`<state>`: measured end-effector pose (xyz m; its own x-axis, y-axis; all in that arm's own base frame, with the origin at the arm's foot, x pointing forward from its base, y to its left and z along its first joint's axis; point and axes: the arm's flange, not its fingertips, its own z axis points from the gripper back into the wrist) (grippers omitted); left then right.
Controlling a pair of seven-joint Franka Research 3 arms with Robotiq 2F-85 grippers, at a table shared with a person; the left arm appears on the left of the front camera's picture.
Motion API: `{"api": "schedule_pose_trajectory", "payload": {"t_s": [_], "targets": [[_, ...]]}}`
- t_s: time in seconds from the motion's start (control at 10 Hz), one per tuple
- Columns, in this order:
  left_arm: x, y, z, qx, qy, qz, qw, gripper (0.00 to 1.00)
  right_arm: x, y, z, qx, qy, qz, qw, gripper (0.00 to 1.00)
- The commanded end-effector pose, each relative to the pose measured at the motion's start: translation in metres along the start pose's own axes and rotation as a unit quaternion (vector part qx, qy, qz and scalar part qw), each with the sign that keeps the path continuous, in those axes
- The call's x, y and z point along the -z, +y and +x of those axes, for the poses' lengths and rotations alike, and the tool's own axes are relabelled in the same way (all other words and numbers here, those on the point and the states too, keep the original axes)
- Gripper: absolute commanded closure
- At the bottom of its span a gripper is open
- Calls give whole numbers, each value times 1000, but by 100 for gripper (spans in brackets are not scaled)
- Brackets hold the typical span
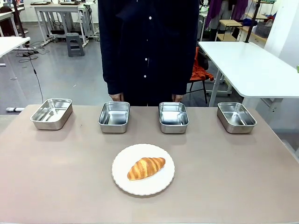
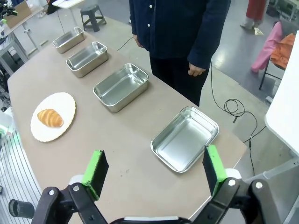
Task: Place the bread in the container.
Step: Place the Butter Roll into the Airtight Container indicated by the human.
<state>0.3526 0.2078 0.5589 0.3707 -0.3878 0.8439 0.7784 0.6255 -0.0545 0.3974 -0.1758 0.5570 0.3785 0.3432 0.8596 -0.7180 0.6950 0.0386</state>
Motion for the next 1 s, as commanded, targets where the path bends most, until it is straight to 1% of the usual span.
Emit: {"api": "schedule_pose_trajectory", "payload": {"t_s": [0.0, 0.4, 0.5, 0.6, 0.9], "targets": [[6, -1, 4, -21, -2, 12, 1000, 0, -3, -5, 2, -10, -11, 0, 1000, 0], [7, -1, 3, -25, 5, 16, 1000, 0, -3, -7, 0, -5, -13, 0, 1000, 0], [8, 1, 4, -33, 20, 24, 999, 0, -2, -7, 0, 1, -4, 7, 1000, 0], [5, 1, 2, -18, 9, 8, 1000, 0, -3, -3, -1, 8, -2, -3, 1000, 0], [5, 1, 2, -18, 9, 8, 1000, 0, -3, -3, -1, 8, -2, -3, 1000, 0]]}}
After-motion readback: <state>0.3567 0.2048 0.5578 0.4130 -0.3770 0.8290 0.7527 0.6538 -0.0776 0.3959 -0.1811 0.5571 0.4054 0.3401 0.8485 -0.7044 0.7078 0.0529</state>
